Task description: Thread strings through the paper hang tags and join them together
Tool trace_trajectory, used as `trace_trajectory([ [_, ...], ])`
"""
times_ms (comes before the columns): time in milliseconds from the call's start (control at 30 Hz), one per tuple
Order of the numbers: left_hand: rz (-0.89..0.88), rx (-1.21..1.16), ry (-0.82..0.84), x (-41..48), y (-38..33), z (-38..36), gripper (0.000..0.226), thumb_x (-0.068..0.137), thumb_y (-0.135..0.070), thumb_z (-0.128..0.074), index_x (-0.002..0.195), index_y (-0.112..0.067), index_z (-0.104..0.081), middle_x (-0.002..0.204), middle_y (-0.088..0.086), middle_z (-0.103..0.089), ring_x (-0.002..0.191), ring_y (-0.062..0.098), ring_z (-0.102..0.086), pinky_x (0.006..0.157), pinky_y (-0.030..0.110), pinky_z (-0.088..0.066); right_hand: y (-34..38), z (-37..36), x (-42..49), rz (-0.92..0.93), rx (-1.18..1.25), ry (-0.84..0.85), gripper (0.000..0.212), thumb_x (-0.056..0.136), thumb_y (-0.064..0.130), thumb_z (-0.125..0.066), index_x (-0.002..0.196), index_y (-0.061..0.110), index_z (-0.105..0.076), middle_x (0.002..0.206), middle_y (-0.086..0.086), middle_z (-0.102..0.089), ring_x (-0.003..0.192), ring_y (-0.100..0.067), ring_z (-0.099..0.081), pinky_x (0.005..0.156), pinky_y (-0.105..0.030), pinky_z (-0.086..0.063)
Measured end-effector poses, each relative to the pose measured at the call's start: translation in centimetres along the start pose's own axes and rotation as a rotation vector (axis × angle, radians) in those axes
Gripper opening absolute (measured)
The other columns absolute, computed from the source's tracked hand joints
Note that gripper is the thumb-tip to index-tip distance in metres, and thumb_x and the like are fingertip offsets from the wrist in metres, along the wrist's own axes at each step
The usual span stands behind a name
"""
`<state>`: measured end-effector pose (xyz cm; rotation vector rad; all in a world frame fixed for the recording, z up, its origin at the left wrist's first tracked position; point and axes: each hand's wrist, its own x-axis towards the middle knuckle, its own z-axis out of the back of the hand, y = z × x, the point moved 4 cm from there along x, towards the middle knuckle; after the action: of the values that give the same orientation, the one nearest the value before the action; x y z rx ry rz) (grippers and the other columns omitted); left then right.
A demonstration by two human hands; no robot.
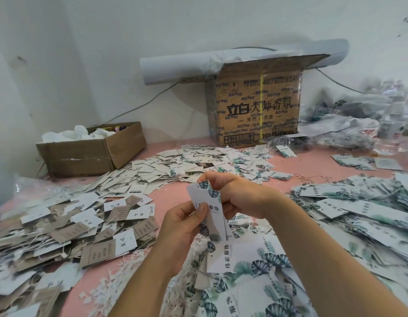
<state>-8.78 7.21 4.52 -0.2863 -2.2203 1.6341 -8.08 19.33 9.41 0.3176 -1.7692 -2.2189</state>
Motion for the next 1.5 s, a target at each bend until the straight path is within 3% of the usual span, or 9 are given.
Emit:
trace_trajectory([
  [133, 0.019, -0.011, -0.036, 0.0, 0.1, 0.3, 0.027, 0.070, -0.021, -0.061, 0.091, -0.007, -0.070, 0.089, 0.013, -0.073, 0.076, 0.020, -0.069, 0.064, 0.026, -0.056, -0.3, 0.3, 0.4, -0.026, 0.010, -0.049, 0.033, 0.088, -0.015, -0.026, 0.090, 0.009, -0.049, 0.067, -0.006, -0.048, 0.043, -0.008, -0.034, 0.044, -0.019, -0.026],
  [533, -0.020, -0.084, -0.157, 0.0, -0.8, 0.8, 0.014, 0.067, -0.022, -0.065, 0.071, -0.019, -0.078, 0.082, 0.006, -0.074, 0.070, 0.011, -0.070, 0.057, 0.019, -0.054, -0.7, 1.4, 0.7, -0.033, -0.421, -0.217, 0.010, 0.085, -0.001, -0.057, 0.086, -0.006, -0.066, 0.062, -0.003, -0.054, 0.049, -0.009, -0.038, 0.046, -0.018, -0.037],
  [633, -0.028, -0.072, -0.159, -0.1, -0.9, 0.6, 0.014, 0.068, -0.023, -0.065, 0.070, -0.021, -0.078, 0.080, 0.004, -0.075, 0.069, 0.009, -0.069, 0.056, 0.018, -0.053, -0.5, 1.4, 0.7, 0.009, -0.417, -0.251, 0.007, 0.082, -0.001, -0.062, 0.084, -0.002, -0.068, 0.083, -0.023, -0.067, 0.065, -0.019, -0.048, 0.074, -0.046, -0.055],
  [733, -0.039, -0.057, -0.165, -0.2, -1.0, 0.7, 0.015, 0.068, -0.026, -0.065, 0.074, -0.022, -0.078, 0.084, 0.004, -0.075, 0.072, 0.010, -0.070, 0.058, 0.020, -0.054, -0.1, 1.3, 0.6, 0.060, -0.357, -0.286, 0.007, 0.079, 0.006, -0.071, 0.079, 0.012, -0.074, 0.093, -0.028, -0.066, 0.073, -0.025, -0.051, 0.083, -0.065, -0.044],
  [900, -0.040, -0.005, -0.182, -0.3, -1.1, 0.8, 0.016, 0.066, -0.032, -0.067, 0.077, -0.026, -0.078, 0.084, 0.004, -0.075, 0.071, 0.010, -0.069, 0.058, 0.022, -0.054, 0.0, 1.4, 0.5, 0.128, -0.338, -0.285, 0.013, 0.080, 0.007, -0.069, 0.069, 0.012, -0.070, 0.066, -0.013, -0.061, 0.058, -0.019, -0.043, 0.056, -0.036, -0.042],
  [1033, -0.057, 0.032, -0.170, -0.3, -1.1, 0.6, 0.018, 0.067, -0.034, -0.066, 0.080, -0.030, -0.077, 0.086, 0.002, -0.075, 0.075, 0.011, -0.069, 0.061, 0.023, -0.052, -0.7, 1.1, 0.9, 0.084, -0.298, -0.200, 0.010, 0.088, 0.000, -0.058, 0.094, -0.005, -0.064, 0.088, -0.019, -0.068, 0.066, -0.018, -0.060, 0.059, -0.029, -0.053],
  [1167, -0.084, 0.016, -0.181, -0.2, -1.3, 0.7, 0.015, 0.069, -0.033, -0.065, 0.078, -0.033, -0.077, 0.083, -0.002, -0.075, 0.071, 0.006, -0.068, 0.057, 0.020, -0.052, -0.6, 1.1, 0.8, 0.121, -0.272, -0.244, 0.011, 0.086, 0.013, -0.065, 0.081, 0.004, -0.068, 0.060, -0.009, -0.045, 0.041, -0.005, -0.027, 0.037, -0.016, -0.025],
  [1333, -0.125, 0.005, -0.259, -0.1, -1.3, 1.2, 0.015, 0.077, -0.028, -0.063, 0.072, -0.033, -0.076, 0.076, -0.001, -0.074, 0.067, 0.009, -0.069, 0.055, 0.022, -0.053, 0.1, 2.2, 0.4, 0.234, -0.203, -0.402, 0.014, 0.081, 0.013, -0.070, 0.069, 0.019, -0.069, 0.040, 0.012, -0.041, 0.037, -0.004, -0.026, 0.038, -0.013, -0.025],
  [1500, -0.166, 0.062, -0.315, 0.2, -1.0, 1.9, 0.023, 0.088, -0.028, -0.060, 0.071, -0.035, -0.074, 0.073, -0.006, -0.073, 0.068, 0.006, -0.067, 0.075, 0.035, -0.052, 1.1, 2.8, -0.2, 0.355, -0.115, -0.534, 0.011, 0.079, 0.011, -0.072, 0.071, 0.018, -0.071, 0.052, -0.009, -0.044, 0.046, -0.013, -0.034, 0.049, -0.016, -0.037],
])
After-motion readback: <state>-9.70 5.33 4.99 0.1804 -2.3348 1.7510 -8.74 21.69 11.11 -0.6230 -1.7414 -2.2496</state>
